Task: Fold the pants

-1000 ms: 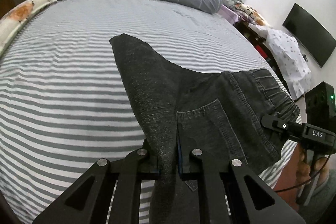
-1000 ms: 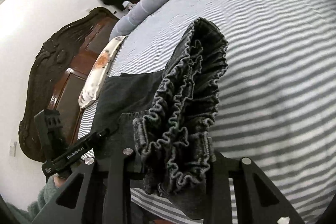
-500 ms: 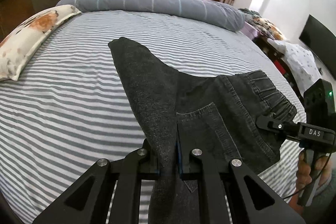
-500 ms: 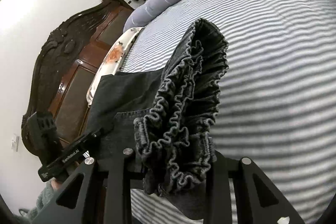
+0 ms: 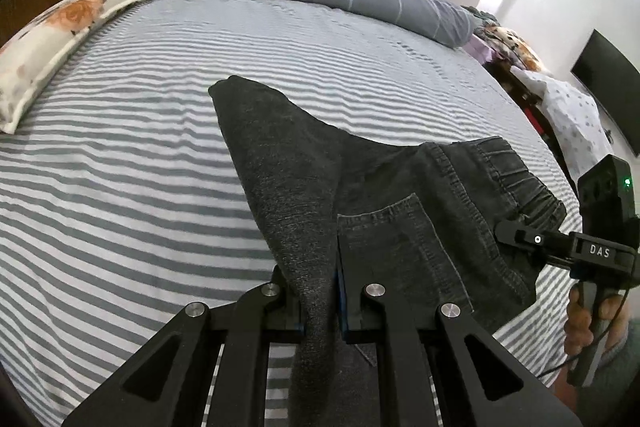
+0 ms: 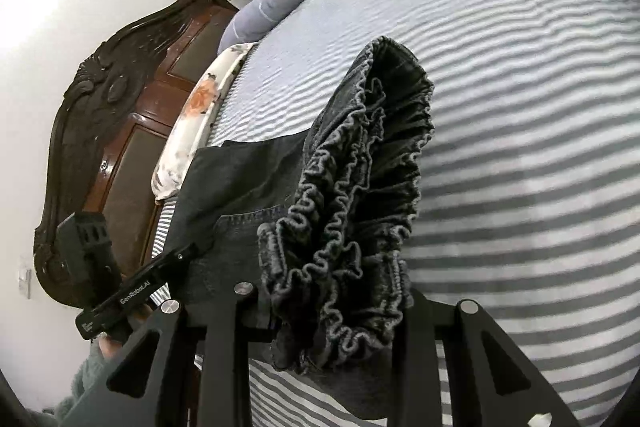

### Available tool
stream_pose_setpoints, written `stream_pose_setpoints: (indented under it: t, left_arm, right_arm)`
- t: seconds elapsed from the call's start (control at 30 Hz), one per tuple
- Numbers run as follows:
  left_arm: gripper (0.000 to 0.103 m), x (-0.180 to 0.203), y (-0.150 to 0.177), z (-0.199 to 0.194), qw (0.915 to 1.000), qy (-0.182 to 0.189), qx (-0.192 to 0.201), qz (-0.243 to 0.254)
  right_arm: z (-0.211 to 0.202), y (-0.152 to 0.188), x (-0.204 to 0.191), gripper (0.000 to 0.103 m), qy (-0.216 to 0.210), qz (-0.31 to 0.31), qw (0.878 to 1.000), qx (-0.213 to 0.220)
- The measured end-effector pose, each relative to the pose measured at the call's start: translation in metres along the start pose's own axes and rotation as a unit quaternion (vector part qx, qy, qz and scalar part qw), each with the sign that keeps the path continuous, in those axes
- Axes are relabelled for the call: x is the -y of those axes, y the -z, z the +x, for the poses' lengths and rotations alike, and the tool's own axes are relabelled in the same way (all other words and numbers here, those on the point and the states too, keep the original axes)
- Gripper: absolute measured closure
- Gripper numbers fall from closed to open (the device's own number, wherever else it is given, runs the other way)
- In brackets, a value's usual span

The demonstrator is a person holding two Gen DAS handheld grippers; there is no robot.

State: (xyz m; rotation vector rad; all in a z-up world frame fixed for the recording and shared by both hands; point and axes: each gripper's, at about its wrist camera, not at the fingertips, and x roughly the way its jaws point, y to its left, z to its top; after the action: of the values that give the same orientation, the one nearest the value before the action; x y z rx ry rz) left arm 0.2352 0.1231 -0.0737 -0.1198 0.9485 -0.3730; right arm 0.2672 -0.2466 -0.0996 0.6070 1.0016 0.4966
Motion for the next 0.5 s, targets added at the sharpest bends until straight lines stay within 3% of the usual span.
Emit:
stream_pose_setpoints:
  t: [0.17, 0.23, 0.4, 0.5]
  left_arm:
    - [0.091, 0.0, 0.015, 0.021, 0.9992, -0.033, -0.02, 0.012]
    - [0.089, -0.006, 0.021, 0.03, 0.9987, -0.042, -0.029, 0.004]
    - [0.063, -0.006, 0.031, 0.037, 0.9963, -0.079, -0.033, 0.007]
    - [0.055, 0.003, 0.039, 0.034, 0.9927, -0.112, -0.028, 0.034]
  right_arm:
    - [0.009, 0.014, 0.015, 0.076, 0.043, -0.001, 0.999, -0.007]
    - [0.016, 0.018, 0.016, 0.072, 0.08, -0.018, 0.997, -0.01]
    - [0.027, 0.027, 0.017, 0.055, 0.152, -0.044, 0.987, -0.009]
    - [0.024, 0.035, 0.011, 0.044, 0.193, -0.069, 0.979, 0.006]
